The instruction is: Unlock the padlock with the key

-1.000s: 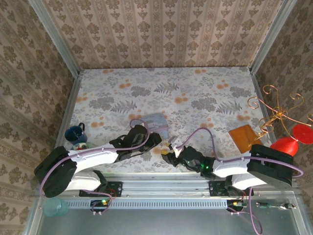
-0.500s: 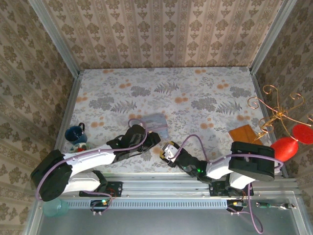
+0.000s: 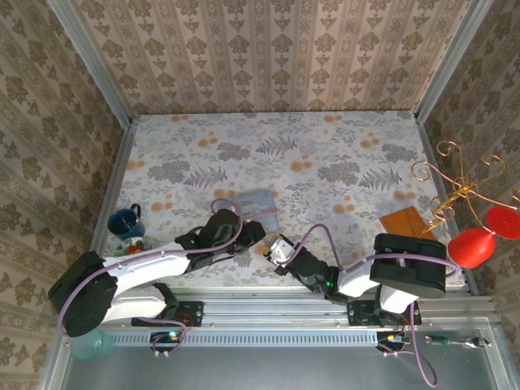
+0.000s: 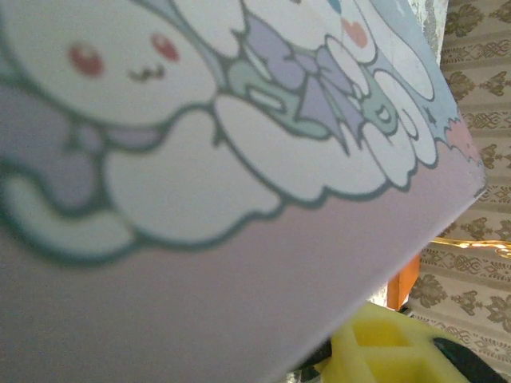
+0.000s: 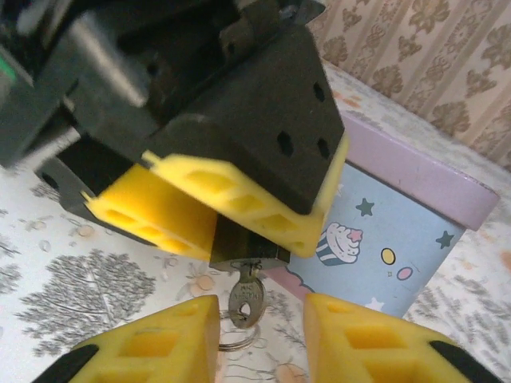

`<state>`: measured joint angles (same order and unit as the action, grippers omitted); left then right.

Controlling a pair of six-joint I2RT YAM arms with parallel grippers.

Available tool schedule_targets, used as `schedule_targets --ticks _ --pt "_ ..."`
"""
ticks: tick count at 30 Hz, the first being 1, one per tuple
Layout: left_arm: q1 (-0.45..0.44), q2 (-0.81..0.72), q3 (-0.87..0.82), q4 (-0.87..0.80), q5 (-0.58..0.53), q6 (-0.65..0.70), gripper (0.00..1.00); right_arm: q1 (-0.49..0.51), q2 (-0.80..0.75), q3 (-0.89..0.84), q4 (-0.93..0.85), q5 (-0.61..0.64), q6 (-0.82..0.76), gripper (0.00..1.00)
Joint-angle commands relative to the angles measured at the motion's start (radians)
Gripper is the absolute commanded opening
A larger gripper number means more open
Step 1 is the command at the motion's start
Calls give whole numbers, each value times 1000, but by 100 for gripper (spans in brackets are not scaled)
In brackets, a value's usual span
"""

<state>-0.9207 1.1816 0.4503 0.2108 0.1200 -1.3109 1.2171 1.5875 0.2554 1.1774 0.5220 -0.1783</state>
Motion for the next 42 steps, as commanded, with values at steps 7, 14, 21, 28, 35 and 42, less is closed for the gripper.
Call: schedule_targets --ticks 7,14,21,28,35,42 --pt "7 -42 -5 131 -3 -1 9 -118 -80 4 -62 -247 536 29" --pt "7 -60 -40 190 -12 -16 9 -218 -125 -7 -76 -387 735 29" --pt "9 -68 -44 213 -9 -32 9 -234 -89 12 -62 -502 774 34" --pt "12 -69 -47 225 1 -47 9 -238 -25 8 23 -519 769 27" --pt "12 -66 -53 231 3 -49 9 -250 -26 8 45 -527 782 19" --pt "10 -48 -51 273 19 -48 8 -283 -15 19 63 -600 861 12"
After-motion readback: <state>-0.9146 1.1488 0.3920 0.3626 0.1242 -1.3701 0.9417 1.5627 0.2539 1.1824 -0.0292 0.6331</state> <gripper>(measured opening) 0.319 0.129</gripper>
